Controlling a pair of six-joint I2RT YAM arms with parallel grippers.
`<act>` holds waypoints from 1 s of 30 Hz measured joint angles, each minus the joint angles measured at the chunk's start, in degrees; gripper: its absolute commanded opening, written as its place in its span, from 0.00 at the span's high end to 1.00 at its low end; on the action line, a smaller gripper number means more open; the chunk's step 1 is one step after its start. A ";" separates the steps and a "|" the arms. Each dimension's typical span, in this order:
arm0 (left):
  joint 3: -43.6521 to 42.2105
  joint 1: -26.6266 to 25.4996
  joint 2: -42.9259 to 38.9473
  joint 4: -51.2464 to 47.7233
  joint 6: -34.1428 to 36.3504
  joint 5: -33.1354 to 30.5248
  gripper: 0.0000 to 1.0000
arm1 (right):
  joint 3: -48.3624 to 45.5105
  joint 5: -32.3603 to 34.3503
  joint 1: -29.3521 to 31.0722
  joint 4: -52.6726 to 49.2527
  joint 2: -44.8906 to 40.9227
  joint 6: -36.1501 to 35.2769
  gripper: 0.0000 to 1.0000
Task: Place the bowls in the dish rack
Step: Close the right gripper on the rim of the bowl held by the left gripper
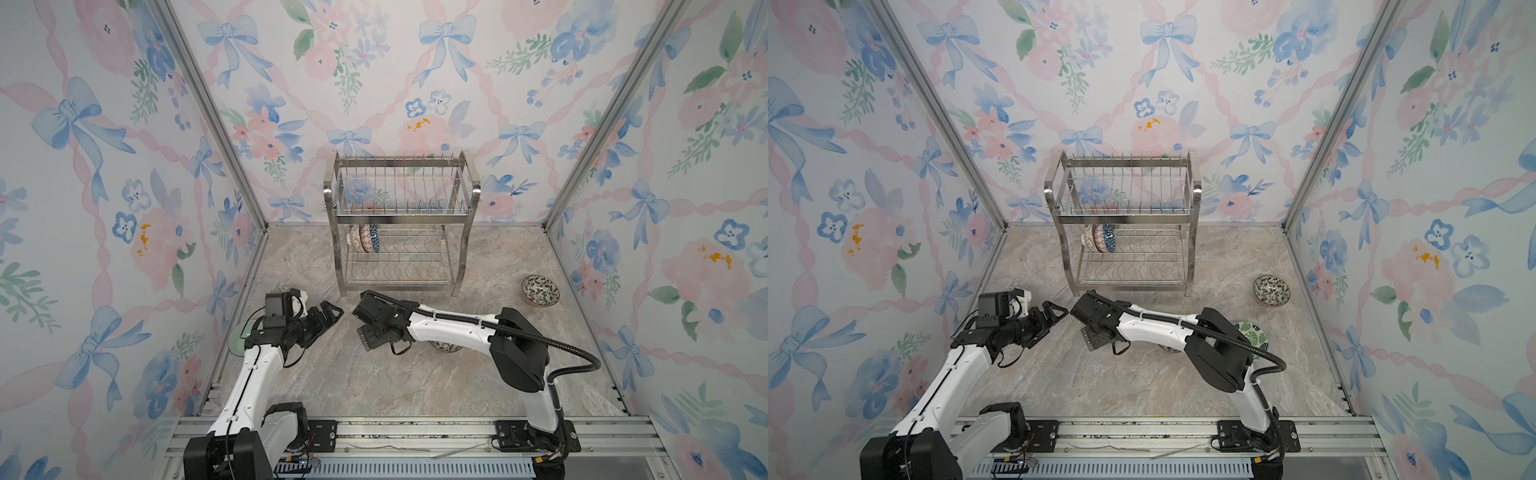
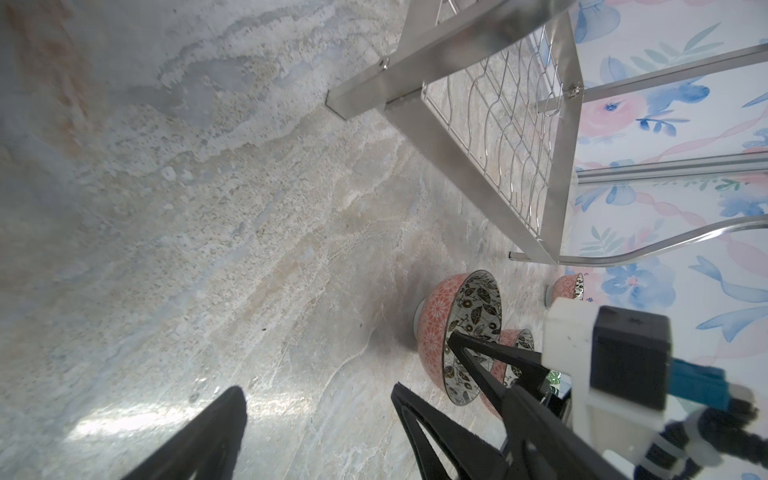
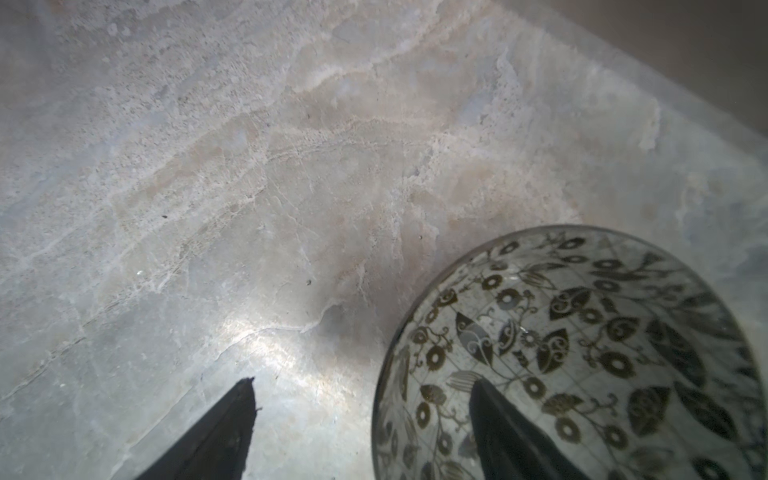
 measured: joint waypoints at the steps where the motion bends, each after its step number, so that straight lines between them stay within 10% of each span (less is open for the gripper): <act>1: -0.20 0.00 0.00 0.00 -0.17 0.17 0.02 | 0.00 -0.15 -0.13 0.02 0.02 -0.13 0.27; 30: -0.61 0.22 0.04 1.51 -0.39 1.27 0.02 | 2.82 2.64 -1.73 -0.28 2.34 -2.64 0.98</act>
